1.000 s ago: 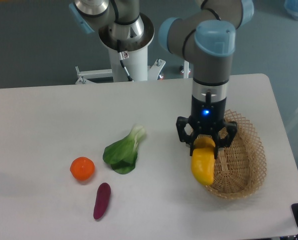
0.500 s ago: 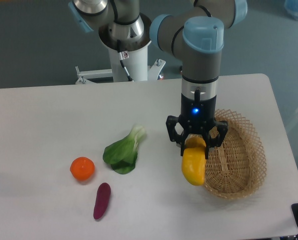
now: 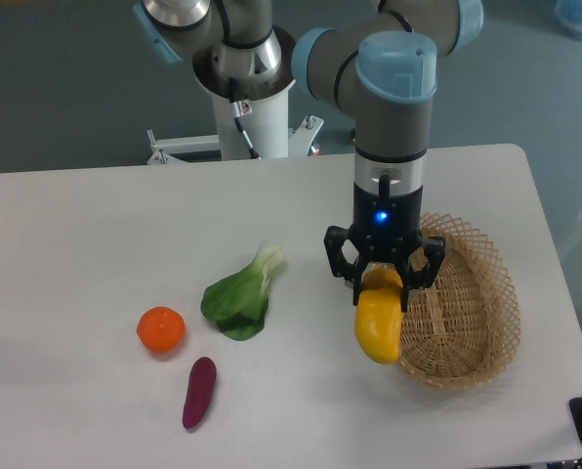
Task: Pick up the mango from the basket
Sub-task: 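Hold the mango raised beside the basket rim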
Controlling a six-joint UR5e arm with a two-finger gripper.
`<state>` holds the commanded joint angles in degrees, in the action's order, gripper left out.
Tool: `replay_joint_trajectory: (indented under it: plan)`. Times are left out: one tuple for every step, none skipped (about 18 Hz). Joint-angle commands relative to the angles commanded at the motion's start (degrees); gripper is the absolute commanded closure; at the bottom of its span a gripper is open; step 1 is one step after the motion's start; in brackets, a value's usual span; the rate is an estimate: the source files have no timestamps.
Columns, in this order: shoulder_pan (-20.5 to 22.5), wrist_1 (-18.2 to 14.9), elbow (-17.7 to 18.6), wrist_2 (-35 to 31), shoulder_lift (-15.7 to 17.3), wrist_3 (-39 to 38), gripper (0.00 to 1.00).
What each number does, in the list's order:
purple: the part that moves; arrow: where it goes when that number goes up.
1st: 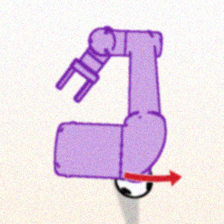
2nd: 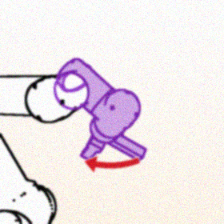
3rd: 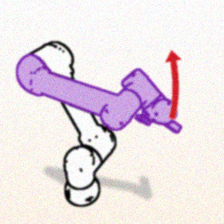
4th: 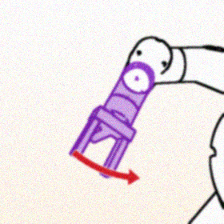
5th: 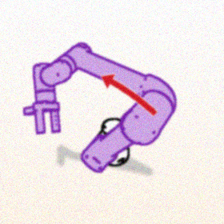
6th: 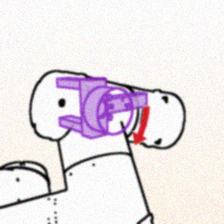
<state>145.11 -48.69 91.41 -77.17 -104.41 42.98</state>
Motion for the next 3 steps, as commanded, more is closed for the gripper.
replay_joint_trajectory:
  plan:
    - [0.0,0.0,0.0,0.0,0.0,0.0,0.5]
    - [0.0,0.0,0.0,0.0,0.1,0.0,0.5]
    - [0.0,0.0,0.1,0.0,0.1,0.0,0.5]
